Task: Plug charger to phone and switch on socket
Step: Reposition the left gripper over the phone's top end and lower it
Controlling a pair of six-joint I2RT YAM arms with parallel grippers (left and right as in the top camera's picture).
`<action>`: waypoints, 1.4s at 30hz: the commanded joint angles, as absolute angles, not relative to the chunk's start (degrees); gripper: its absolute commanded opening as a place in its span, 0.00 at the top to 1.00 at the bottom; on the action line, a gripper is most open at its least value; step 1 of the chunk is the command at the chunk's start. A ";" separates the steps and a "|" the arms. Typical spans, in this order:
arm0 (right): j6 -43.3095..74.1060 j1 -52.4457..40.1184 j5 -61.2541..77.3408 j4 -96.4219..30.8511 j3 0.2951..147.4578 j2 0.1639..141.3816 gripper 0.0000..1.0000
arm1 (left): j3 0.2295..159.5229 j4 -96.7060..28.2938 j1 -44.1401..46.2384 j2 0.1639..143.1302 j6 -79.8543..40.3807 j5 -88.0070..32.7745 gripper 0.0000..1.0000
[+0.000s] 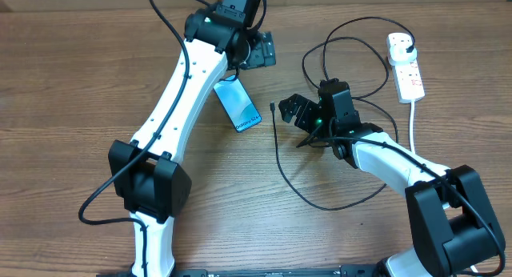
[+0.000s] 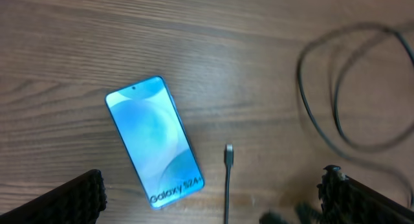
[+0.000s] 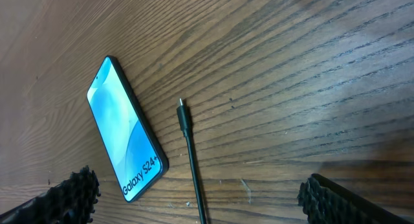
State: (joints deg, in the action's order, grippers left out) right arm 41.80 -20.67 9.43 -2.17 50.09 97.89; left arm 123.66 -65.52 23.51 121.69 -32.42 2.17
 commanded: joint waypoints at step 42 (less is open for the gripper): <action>41.69 -20.49 8.58 -1.91 50.98 96.88 0.00 | 124.84 -74.81 23.24 142.02 -51.37 2.59 0.00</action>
State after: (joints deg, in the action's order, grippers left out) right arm 41.80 -20.67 9.41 -2.17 50.09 97.89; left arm 124.03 -74.24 23.24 141.51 -52.16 0.58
